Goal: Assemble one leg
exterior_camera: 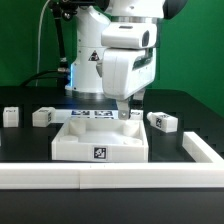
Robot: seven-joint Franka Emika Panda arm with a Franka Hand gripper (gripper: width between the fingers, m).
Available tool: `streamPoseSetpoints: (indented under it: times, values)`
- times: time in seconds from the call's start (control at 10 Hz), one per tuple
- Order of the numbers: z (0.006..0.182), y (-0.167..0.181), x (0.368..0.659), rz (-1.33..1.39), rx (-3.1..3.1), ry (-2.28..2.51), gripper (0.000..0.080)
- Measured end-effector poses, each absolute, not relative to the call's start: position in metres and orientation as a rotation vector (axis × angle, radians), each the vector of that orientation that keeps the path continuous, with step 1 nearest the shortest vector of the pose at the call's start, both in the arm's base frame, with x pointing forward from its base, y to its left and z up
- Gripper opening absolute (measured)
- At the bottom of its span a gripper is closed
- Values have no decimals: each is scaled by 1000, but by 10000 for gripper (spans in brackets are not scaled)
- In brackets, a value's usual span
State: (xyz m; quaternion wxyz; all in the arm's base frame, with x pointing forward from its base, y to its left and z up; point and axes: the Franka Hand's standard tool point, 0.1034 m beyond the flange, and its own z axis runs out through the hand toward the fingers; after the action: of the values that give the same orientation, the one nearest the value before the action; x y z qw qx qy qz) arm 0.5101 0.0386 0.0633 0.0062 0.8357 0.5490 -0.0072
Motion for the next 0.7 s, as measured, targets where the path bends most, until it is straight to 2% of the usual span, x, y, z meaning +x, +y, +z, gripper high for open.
streamPoseSetpoints:
  times: [0.2,0.7]
  values:
    - [58,33,499,-124,2576,1802,650]
    - [56,34,497,-66,2484,1913,650]
